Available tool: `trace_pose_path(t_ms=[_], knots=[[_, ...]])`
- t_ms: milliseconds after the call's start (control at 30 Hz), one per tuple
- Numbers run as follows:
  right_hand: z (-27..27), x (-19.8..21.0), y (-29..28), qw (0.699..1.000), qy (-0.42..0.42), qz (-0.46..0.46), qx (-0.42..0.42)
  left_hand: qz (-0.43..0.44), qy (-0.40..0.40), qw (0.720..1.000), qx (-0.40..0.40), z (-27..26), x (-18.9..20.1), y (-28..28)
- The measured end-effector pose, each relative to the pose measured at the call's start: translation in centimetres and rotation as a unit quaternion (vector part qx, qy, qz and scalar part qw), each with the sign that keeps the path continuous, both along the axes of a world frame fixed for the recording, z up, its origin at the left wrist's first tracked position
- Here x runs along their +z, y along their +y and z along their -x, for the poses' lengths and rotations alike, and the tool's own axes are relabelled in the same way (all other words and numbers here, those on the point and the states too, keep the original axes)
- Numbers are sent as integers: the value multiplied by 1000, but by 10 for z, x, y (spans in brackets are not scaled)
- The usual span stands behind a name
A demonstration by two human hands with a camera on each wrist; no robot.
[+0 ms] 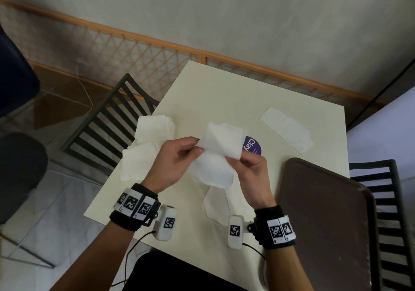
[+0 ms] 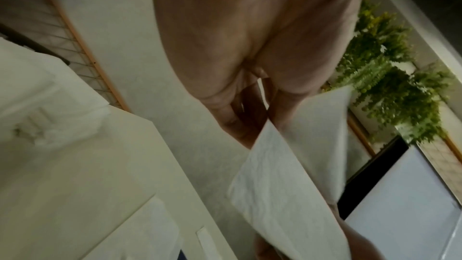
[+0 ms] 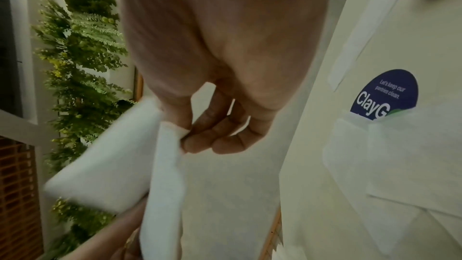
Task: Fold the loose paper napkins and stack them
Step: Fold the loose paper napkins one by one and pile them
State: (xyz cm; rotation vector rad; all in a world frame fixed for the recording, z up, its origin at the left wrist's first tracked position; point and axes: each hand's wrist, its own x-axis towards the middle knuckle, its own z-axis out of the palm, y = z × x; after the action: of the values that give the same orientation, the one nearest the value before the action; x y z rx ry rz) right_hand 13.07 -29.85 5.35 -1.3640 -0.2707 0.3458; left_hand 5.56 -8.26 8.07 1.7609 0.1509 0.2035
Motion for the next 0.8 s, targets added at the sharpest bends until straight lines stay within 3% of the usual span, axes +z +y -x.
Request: trace_pose_path(t_ms=[233,400,600,700,800], knots=[[-8,-1,10,999,-15,-32,1,101,11,995,-6,1,14,3],[-8,0,17,999,1,-41,0,115,-2,993,-5,2,19,4],[-8,6,18,997,-11,-55,44,59,-27,998,-1,7,17,11],[-11,11,16,998,-11,-53,45,-18,-44,999,-9,11,17,12],[-6,26,28,990,-106,88,37,-68,-59,996,-18,14,19,8]])
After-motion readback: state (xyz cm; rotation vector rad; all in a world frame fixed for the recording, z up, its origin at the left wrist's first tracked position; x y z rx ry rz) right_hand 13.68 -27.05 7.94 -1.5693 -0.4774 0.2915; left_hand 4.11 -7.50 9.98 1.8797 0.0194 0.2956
